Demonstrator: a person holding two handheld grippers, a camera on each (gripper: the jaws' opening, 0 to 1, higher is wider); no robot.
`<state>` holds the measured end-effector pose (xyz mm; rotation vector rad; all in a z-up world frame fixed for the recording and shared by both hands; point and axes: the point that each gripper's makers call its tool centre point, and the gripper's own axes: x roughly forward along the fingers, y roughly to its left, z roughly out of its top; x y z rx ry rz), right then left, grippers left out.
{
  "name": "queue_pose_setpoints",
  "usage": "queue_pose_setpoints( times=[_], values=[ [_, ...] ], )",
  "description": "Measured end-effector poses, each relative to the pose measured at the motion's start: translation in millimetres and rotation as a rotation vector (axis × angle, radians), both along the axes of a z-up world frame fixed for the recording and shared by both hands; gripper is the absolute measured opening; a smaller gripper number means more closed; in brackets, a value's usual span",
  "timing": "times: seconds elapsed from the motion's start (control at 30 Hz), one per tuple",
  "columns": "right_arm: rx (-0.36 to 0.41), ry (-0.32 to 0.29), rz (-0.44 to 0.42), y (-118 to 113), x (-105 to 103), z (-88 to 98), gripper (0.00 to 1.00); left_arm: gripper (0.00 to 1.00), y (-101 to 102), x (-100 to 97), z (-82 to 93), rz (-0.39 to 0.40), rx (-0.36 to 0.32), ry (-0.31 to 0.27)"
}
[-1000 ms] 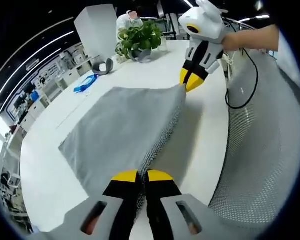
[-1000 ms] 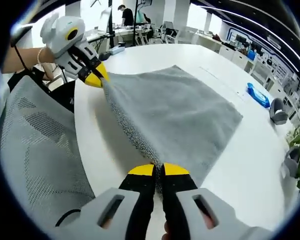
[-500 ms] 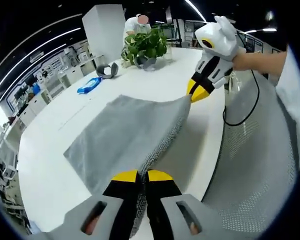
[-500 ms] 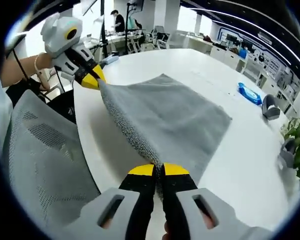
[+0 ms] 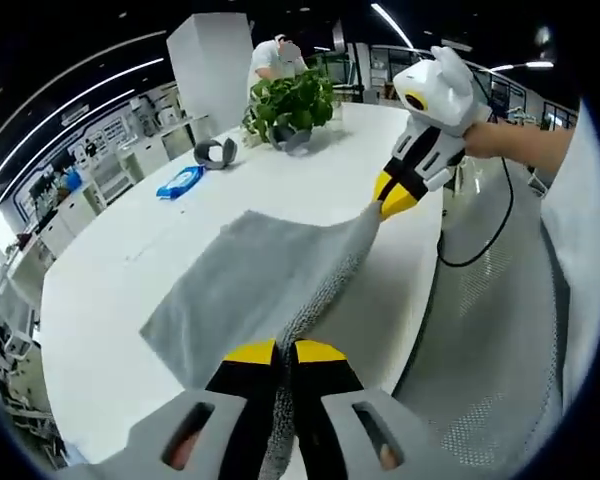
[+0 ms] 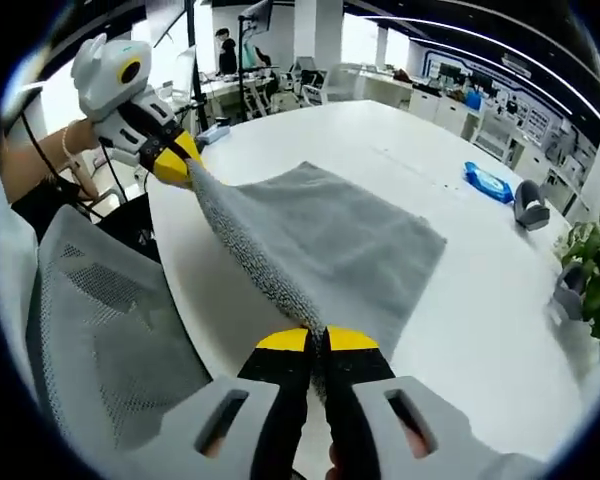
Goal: Fold the towel on the table until its edges align and the towel forms a compact rectangular stack.
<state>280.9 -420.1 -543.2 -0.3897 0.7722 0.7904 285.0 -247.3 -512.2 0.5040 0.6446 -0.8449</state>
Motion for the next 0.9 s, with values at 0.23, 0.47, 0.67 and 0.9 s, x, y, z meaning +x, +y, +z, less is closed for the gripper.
queue_pose_setpoints(
  times=[0.23, 0.47, 0.67, 0.9],
  values=[
    [0.005, 0.0, 0.001, 0.4, -3.8, 8.7, 0.02, 0.04, 0.1, -6.0, 6.6, 0.012, -0.013, 0.028],
    [0.007, 0.006, 0.0, -0.7, -7.8, 13.8, 0.02, 0.04, -2.3, -10.9, 15.1, 0.006, -0.011, 0.033],
    [0.014, 0.006, -0.002, -1.9, -9.7, 20.4, 0.02, 0.04, -3.8, -10.9, 24.9, -0.006, -0.008, 0.024],
    [0.006, -0.03, 0.011, -1.5, 4.6, 31.4, 0.02, 0.04, -2.8, -2.0, 29.6, -0.015, 0.001, 0.013]
  ],
)
